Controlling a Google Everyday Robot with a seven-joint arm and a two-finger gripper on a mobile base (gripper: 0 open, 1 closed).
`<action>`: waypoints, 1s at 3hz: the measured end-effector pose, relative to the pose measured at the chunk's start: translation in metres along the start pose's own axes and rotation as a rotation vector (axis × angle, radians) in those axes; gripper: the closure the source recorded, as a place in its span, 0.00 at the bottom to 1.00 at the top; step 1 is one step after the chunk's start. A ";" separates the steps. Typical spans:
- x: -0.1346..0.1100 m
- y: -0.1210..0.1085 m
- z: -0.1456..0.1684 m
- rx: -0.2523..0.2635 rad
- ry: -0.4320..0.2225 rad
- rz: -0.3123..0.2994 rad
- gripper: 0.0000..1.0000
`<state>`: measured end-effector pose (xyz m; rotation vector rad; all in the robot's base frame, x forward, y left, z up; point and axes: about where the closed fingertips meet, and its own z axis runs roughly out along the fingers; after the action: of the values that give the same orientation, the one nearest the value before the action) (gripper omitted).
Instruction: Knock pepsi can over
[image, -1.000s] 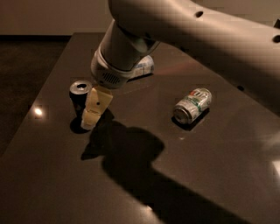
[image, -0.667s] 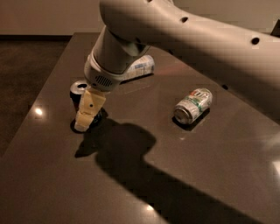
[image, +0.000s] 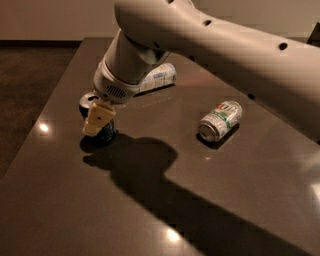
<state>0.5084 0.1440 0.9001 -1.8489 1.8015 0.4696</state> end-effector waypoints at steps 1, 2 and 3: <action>-0.003 0.006 -0.014 -0.015 -0.020 -0.022 0.62; -0.001 0.009 -0.038 -0.027 0.011 -0.084 0.85; 0.009 0.016 -0.066 -0.045 0.132 -0.179 1.00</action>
Offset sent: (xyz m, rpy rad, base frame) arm -0.0250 -0.0554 0.0513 -0.1115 -0.0372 0.1686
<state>0.4866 0.0987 0.9463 -2.0929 1.6996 0.3309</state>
